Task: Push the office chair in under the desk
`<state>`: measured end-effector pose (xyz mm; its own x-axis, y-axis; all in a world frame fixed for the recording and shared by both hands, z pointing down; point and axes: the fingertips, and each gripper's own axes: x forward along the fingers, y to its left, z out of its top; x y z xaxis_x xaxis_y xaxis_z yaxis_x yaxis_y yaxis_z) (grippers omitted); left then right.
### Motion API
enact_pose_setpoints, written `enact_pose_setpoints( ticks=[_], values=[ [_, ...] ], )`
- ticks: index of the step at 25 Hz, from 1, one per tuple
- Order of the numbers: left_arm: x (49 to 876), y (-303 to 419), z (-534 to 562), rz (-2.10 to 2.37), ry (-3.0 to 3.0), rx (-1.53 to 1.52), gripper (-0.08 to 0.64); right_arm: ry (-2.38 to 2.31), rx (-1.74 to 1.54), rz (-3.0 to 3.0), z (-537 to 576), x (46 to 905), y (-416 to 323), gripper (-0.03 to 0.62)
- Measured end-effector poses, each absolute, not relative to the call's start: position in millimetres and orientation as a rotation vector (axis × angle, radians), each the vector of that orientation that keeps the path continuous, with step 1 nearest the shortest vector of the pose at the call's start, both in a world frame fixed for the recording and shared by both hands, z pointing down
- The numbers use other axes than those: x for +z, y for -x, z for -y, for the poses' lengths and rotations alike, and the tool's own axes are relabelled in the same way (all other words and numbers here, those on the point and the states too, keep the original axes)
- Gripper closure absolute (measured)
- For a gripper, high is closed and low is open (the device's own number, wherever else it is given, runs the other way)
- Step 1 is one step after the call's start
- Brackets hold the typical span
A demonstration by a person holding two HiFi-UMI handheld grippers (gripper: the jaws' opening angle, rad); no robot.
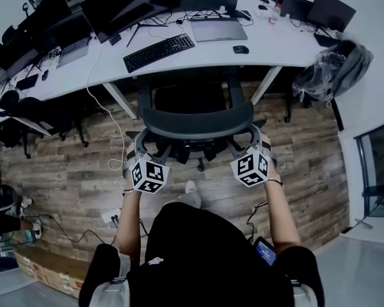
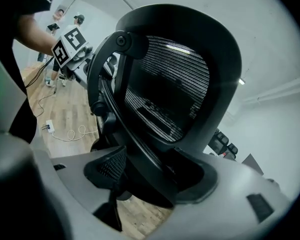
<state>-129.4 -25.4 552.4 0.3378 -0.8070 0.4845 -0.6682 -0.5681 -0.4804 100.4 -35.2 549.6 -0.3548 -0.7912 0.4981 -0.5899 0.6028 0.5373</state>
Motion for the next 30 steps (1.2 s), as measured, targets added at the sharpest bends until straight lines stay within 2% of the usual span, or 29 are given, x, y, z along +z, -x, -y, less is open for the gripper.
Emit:
enact_pose_setpoints(
  ticks=[7, 9, 20, 30],
  values=[
    [553.6, 139.9, 35.2, -1.365, 2.396, -1.047, 0.227, -1.085, -0.339, 2.081, 47.8, 551.0, -90.7, 0.308],
    [554.5, 146.0, 40.4, -1.371, 2.398, -1.048, 0.227, -1.080, -0.345, 2.080, 52.5, 553.0, -83.9, 0.333],
    [555.9, 180.3, 78.9, -1.390, 2.404, -1.069, 0.227, -0.949, -0.401, 2.023, 91.8, 556.5, -51.5, 0.383],
    [555.1, 181.2, 112.0, -1.351, 2.419, -1.037, 0.227, -0.956, -0.382, 2.001, 122.0, 555.6, -51.1, 0.388]
  ],
)
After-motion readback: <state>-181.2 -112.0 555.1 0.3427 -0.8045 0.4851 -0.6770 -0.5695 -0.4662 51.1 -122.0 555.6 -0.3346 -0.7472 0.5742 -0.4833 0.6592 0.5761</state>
